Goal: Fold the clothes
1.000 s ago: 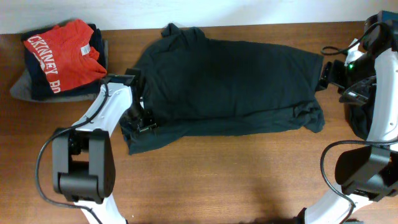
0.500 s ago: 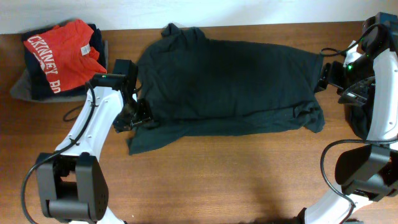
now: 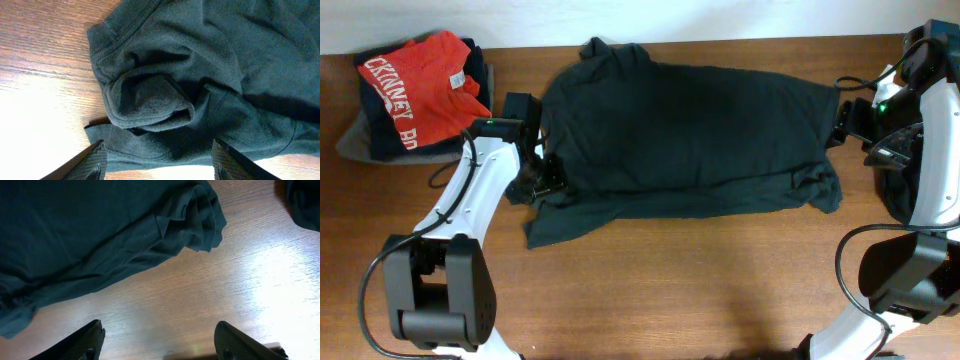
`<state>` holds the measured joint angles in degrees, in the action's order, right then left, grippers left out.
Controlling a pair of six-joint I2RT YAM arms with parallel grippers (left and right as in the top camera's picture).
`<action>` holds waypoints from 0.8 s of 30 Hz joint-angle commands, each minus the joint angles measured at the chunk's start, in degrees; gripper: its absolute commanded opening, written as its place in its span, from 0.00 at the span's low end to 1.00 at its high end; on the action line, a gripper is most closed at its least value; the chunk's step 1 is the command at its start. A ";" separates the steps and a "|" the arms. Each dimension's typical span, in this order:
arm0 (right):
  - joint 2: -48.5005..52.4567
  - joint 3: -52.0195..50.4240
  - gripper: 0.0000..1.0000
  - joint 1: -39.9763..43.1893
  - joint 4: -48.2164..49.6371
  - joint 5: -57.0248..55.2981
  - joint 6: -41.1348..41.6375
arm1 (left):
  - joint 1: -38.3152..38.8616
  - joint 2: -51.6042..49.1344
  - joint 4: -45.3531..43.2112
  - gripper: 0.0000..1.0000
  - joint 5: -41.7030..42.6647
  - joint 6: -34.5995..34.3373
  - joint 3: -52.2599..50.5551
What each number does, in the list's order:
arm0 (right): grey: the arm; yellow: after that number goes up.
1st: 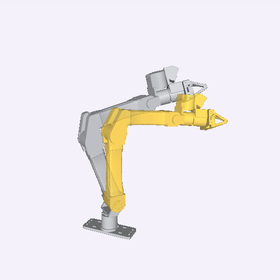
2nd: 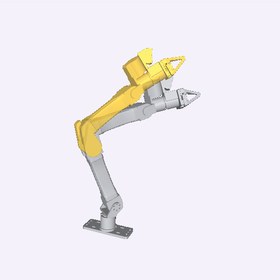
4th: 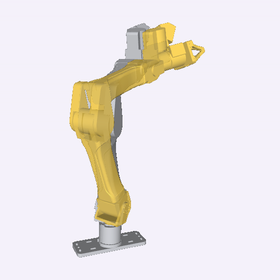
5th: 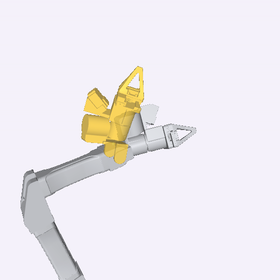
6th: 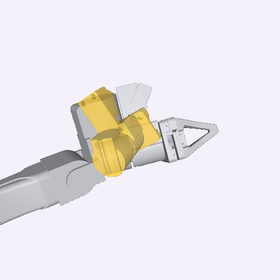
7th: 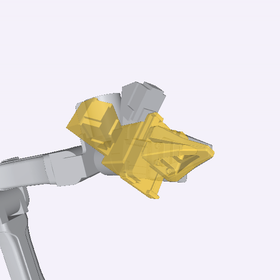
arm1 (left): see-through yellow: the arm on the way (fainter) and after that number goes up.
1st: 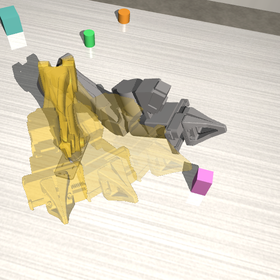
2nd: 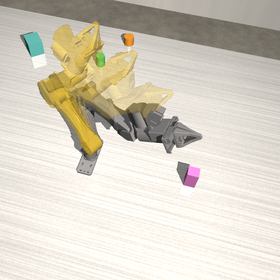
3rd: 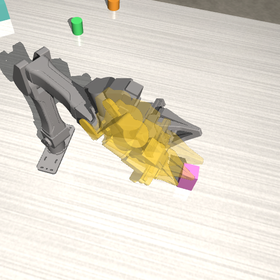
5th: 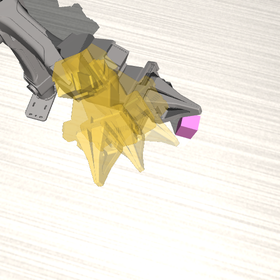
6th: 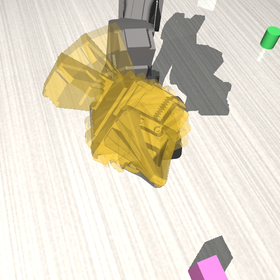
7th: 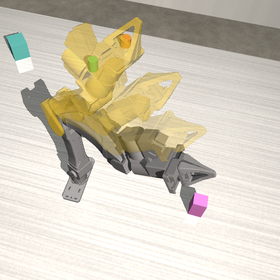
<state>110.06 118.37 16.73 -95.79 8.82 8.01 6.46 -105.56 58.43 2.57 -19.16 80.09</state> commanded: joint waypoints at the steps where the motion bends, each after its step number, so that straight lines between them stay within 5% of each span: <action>1: -1.49 -0.48 0.75 -0.22 0.15 -0.90 0.33 | -0.22 -0.92 -0.81 0.63 -0.04 2.43 -0.46; 8: -1.49 -0.48 0.75 -0.22 0.00 -0.90 0.33 | -0.22 -4.63 -1.62 0.55 0.04 3.02 -0.46; 24: -1.49 -0.48 0.75 -0.22 0.02 -0.90 0.33 | -0.22 -6.08 -1.49 0.03 0.17 3.04 -0.46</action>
<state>110.06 118.17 16.73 -95.79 8.82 8.21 6.46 -110.65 56.55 2.59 -16.32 80.03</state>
